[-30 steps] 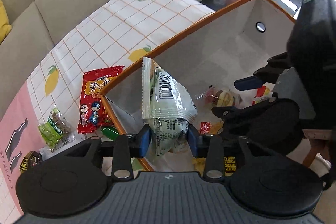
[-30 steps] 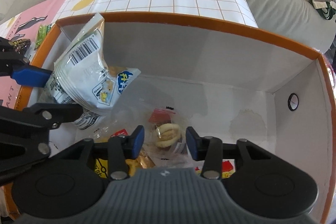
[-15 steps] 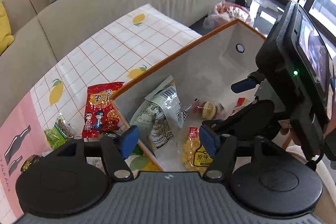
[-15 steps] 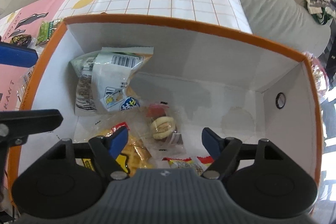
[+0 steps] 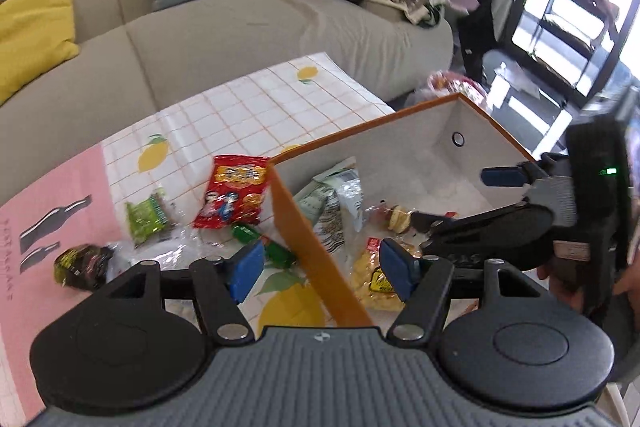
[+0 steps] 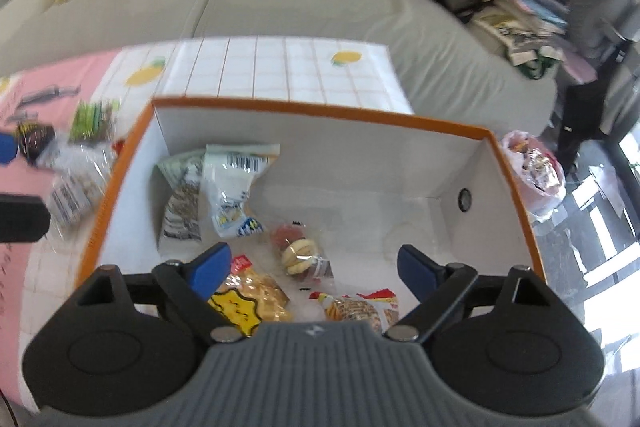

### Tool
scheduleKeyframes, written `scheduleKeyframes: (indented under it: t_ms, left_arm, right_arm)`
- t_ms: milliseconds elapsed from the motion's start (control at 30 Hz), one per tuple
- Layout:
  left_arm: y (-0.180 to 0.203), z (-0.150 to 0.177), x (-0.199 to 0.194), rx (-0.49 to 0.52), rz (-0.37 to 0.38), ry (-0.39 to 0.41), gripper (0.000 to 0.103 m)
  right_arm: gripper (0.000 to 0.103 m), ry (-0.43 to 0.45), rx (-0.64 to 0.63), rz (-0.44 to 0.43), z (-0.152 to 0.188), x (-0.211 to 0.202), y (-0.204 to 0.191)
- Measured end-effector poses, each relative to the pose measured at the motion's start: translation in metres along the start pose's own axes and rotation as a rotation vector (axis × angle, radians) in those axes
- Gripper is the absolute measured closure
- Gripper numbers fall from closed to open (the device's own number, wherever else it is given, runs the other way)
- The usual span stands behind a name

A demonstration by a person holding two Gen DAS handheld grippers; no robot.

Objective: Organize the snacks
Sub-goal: 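Withdraw both grippers from the box toward the remaining snacks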

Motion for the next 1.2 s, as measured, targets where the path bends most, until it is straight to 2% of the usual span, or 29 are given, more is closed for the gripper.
scheduleKeyframes:
  t_ms: [233,367,567,767,1000,1200]
  left_arm:
    - [-0.021,0.033,-0.029,-0.057,-0.033,0.055,0.026]
    - [-0.040,0.055,-0.040,-0.089,-0.050,0.066,0.026]
    - [-0.071,0.083,-0.055,-0.187,-0.069,0.085,0.026]
    - [-0.098,0.103,-0.065,-0.258,-0.097,0.101,0.026]
    - [-0.123,0.128,-0.062,-0.321,-0.102,0.087,0.026]
    - [-0.148,0.141,-0.055,-0.404,-0.073,0.084,0.027]
  right_arm:
    - [0.018,0.177,0.106,-0.038,0.004,-0.055,-0.014]
    - [0.019,0.271,0.042,-0.047,0.006,-0.080,-0.041]
    - [0.019,0.358,-0.044,-0.092,0.011,-0.103,-0.086]
    - [0.020,0.366,-0.126,-0.113,0.018,-0.111,-0.129]
    - [0.029,0.327,-0.213,-0.140,0.031,-0.102,-0.170]
    - [0.037,0.243,-0.266,-0.145,0.037,-0.076,-0.191]
Point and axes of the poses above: each gripper's, at about its wrist camera, not at the fingertips, and x roughly the way its jaws point, y to its right, z to its underside, the point moved 6 cm from there along x, roughly the way its jaws point, and after that the axes turned 11 degrees about z, right-handed, at the moved point
